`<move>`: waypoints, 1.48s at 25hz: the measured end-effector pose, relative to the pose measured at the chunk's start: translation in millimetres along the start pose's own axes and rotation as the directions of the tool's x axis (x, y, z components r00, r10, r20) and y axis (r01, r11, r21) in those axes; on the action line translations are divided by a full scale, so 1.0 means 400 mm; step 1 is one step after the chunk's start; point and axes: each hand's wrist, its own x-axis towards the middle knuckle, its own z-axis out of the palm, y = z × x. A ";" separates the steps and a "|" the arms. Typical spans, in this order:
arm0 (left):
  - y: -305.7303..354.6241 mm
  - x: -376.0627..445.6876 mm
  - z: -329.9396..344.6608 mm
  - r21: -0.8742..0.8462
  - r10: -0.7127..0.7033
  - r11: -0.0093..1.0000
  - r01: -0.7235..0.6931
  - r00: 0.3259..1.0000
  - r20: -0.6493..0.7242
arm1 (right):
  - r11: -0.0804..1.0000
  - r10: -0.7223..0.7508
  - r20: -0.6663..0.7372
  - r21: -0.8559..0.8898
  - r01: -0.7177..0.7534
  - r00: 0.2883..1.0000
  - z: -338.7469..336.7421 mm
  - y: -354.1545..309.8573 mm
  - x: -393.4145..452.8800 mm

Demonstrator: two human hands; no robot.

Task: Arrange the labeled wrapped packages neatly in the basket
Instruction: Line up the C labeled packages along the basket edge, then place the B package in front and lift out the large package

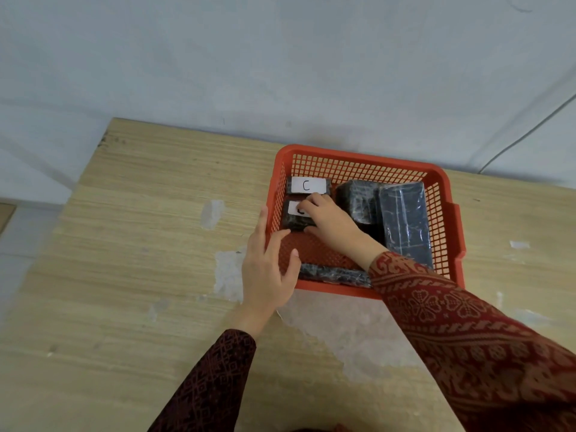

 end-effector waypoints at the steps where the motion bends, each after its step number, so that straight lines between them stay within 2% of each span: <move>1: 0.000 0.001 0.000 -0.003 0.001 1.000 -0.001 1.000 -0.001 | 1.000 0.017 -0.025 -0.018 -0.017 1.000 0.003 -0.001 0.006; 4: -0.001 0.005 0.002 -0.004 -0.004 1.000 0.004 1.000 0.005 | 0.989 0.045 -0.078 -0.134 -0.055 0.996 0.015 -0.003 0.017; 6: -0.003 0.004 0.004 -0.002 -0.004 1.000 0.004 1.000 0.002 | 0.985 0.068 -0.087 -0.152 -0.081 0.994 0.020 -0.007 0.012; 9: -0.009 0.001 0.007 -0.001 0.003 1.000 -0.003 1.000 0.000 | 0.992 0.086 -0.095 -0.086 -0.095 0.992 0.009 -0.014 -0.015; 11: -0.010 -0.001 0.008 0.003 -0.001 1.000 0.001 1.000 0.012 | 0.999 0.031 -0.101 -0.012 -0.032 0.994 -0.003 -0.011 -0.054; 14: -0.006 0.000 0.008 0.011 -0.025 1.000 0.024 1.000 0.019 | 0.995 -0.059 0.037 0.082 0.055 0.998 -0.014 0.014 -0.134; 16: -0.003 0.000 0.008 0.006 -0.033 0.999 0.033 0.999 0.013 | 0.999 -0.031 0.201 0.039 0.023 0.979 -0.017 0.041 -0.178; 18: -0.005 -0.001 0.009 0.002 -0.033 0.999 0.033 0.999 0.012 | 1.000 0.013 0.298 0.016 -0.019 0.954 -0.019 0.064 -0.204; 23: -0.004 -0.001 0.009 0.009 -0.039 0.999 0.038 0.999 0.017 | 1.000 -0.002 0.327 -0.004 0.004 0.945 -0.012 0.074 -0.208; 28: -0.004 -0.003 0.009 0.009 -0.039 0.999 0.039 0.999 0.019 | 0.999 0.007 0.385 0.046 -0.027 0.923 -0.007 0.084 -0.187; 30: -0.004 -0.002 0.009 0.002 -0.033 0.999 0.033 0.999 0.017 | 0.992 0.001 0.380 0.115 -0.048 0.925 -0.010 0.089 -0.184; 33: -0.005 0.000 0.009 0.008 -0.031 0.999 0.031 0.999 0.014 | 0.933 0.005 0.359 0.333 -0.133 0.933 -0.019 0.091 -0.190; 35: -0.006 0.000 0.009 0.012 -0.034 0.999 0.033 0.999 0.013 | 0.870 0.039 0.291 0.461 -0.176 0.956 -0.022 0.084 -0.199; 37: -0.006 0.001 0.009 0.018 -0.034 0.999 0.034 0.999 0.015 | 0.855 0.072 0.194 0.494 -0.161 0.978 -0.020 0.076 -0.208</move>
